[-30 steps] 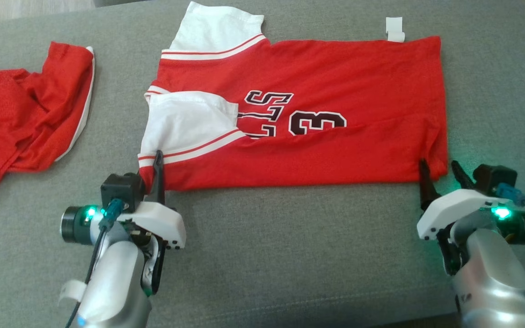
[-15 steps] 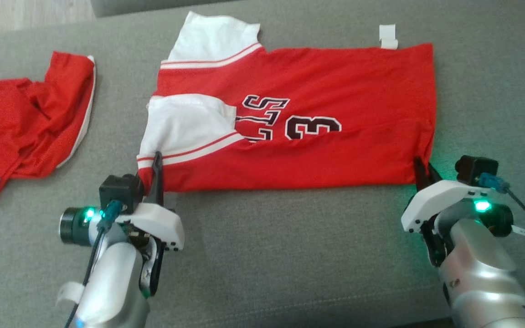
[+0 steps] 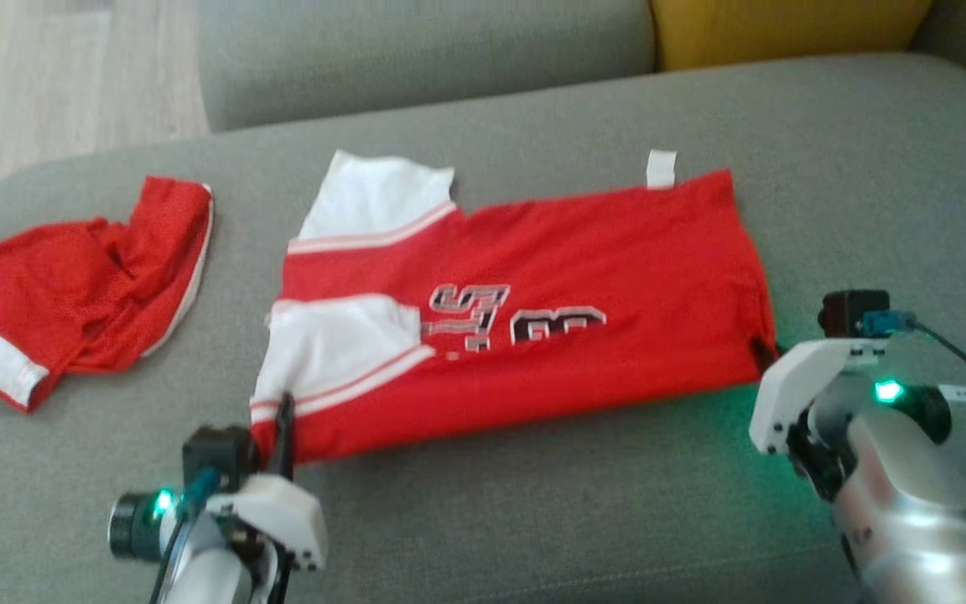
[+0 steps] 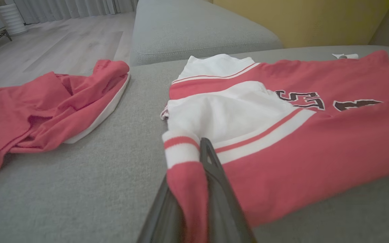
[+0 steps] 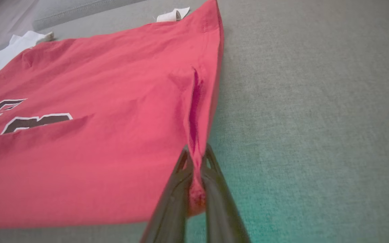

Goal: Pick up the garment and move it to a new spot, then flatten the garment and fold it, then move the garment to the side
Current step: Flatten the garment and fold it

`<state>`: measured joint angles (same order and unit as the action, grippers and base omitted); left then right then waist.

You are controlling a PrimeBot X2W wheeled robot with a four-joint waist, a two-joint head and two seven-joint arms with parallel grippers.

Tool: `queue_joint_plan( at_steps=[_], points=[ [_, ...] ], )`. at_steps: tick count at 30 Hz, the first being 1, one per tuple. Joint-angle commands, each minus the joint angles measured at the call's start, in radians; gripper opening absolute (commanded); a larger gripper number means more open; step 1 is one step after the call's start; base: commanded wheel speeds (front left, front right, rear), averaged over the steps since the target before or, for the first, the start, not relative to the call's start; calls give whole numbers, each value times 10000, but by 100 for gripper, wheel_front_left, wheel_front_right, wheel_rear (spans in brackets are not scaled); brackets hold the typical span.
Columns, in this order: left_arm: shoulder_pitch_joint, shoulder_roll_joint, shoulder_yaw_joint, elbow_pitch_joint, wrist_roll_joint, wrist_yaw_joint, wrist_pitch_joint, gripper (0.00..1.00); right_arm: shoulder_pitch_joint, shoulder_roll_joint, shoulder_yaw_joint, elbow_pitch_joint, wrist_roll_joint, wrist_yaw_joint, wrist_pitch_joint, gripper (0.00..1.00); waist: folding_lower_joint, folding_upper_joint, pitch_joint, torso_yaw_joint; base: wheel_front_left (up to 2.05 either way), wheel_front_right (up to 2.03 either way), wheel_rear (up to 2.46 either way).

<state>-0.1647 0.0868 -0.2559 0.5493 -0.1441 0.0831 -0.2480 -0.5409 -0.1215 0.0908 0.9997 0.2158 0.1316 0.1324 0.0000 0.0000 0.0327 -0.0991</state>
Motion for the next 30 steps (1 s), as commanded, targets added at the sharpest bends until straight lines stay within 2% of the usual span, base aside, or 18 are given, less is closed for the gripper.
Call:
queue_joint_plan(
  at_steps=[1,7,11,15,16,17,18,19,25,30],
  points=[
    [-7,325,310,-328,-149,-10,-2,0,256,-260,458,-543,307,-9,437,0,0,0,-365,59,0,0,0],
    [963,569,202,-1104,-257,-60,519,0,1462,-1097,1110,-2148,1368,-9,2154,0,0,0,-688,111,0,0,0],
    [1448,669,127,-1680,-366,-111,919,0,2283,-1493,1004,-3317,1777,-9,2970,0,0,0,-754,134,0,0,0],
    [1616,626,0,-2026,-431,-139,1131,0,2945,-1550,613,-4284,1766,-9,3378,0,0,0,-748,124,0,0,0],
    [1621,603,-30,-2083,-451,-150,1167,0,3059,-1534,455,-4495,1658,-9,3384,78,0,0,-740,117,0,0,0],
    [1621,598,-75,-2125,-454,-174,1200,44,3166,-1486,288,-4664,1552,-9,3430,100,0,0,-729,106,0,0,0],
    [1611,599,-107,-2162,-446,-177,1216,91,3262,-1427,169,-4837,1439,-9,3493,100,0,0,-714,91,0,0,0],
    [1598,606,-127,-2190,-439,-173,1224,100,3338,-1359,72,-5029,1336,-9,3535,100,0,0,-696,67,0,0,0],
    [1442,663,-84,-2305,-474,-100,1187,100,3450,-1023,-559,-6032,705,-9,3275,100,0,0,-593,-104,0,0,0],
    [860,651,285,-2770,-727,-64,496,100,3226,-626,-767,-6995,453,-9,2160,100,0,0,-397,-255,0,0,0]
  ],
)
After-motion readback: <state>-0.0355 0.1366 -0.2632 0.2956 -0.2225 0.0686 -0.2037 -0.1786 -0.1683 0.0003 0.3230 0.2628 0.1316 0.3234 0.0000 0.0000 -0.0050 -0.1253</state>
